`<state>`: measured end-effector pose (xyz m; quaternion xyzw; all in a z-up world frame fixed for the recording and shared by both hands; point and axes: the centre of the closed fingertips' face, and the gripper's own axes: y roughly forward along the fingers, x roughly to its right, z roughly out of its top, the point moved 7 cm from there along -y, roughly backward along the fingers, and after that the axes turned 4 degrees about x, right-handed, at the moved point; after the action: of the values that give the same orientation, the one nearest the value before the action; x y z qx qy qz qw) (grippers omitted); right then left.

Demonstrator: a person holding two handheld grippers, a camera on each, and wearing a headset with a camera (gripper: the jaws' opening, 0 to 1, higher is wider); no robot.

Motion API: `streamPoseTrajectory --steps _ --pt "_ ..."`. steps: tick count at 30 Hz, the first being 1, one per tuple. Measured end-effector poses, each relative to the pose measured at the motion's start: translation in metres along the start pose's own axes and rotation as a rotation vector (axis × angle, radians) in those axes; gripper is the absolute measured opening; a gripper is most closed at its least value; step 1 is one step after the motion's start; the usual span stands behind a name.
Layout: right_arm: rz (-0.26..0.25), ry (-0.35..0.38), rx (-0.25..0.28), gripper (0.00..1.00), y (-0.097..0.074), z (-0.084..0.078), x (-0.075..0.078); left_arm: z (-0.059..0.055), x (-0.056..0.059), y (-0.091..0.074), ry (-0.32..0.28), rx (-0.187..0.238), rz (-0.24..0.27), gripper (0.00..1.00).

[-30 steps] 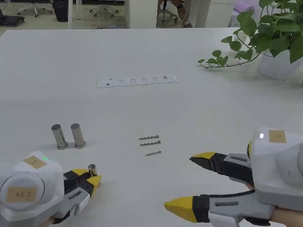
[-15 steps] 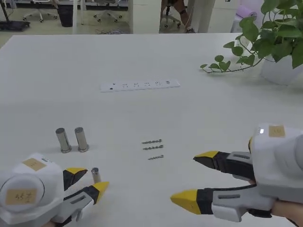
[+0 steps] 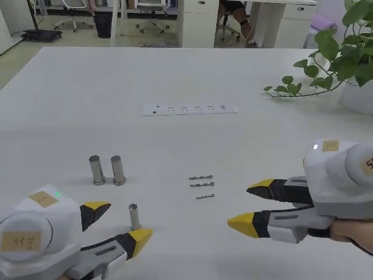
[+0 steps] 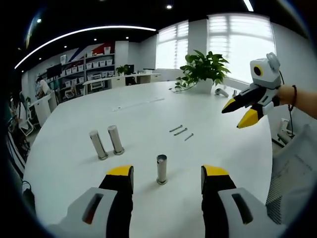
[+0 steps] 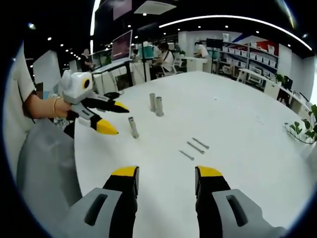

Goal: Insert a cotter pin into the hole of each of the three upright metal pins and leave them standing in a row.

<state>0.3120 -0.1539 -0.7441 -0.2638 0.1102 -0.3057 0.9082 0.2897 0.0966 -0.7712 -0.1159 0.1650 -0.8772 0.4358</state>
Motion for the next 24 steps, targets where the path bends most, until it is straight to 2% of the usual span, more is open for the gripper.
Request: streamPoseTrajectory --steps 3,6,9,14,18,20,24 --pt "0.012 -0.031 -0.034 0.43 0.006 0.001 0.006 0.002 0.002 -0.005 -0.003 0.005 0.001 0.58" --pt "0.024 -0.055 -0.053 0.40 0.011 0.003 0.011 0.002 0.004 -0.009 -0.001 -0.004 0.001 0.62" --pt "0.034 -0.074 -0.068 0.37 0.017 0.006 0.016 0.002 0.005 -0.014 -0.015 0.002 -0.002 0.66" --pt "0.056 -0.119 -0.103 0.32 0.026 0.010 0.023 0.004 0.006 -0.019 -0.006 0.003 0.006 0.73" --pt "0.092 -0.155 -0.128 0.30 0.036 0.013 0.027 0.006 0.007 -0.023 -0.008 0.001 0.017 0.75" --pt "0.108 -0.163 -0.143 0.28 0.041 0.013 0.034 0.008 0.008 -0.026 -0.008 0.018 0.019 0.78" --pt "0.134 -0.205 -0.178 0.25 0.051 0.015 0.038 0.010 0.010 -0.029 -0.012 0.021 0.017 0.82"
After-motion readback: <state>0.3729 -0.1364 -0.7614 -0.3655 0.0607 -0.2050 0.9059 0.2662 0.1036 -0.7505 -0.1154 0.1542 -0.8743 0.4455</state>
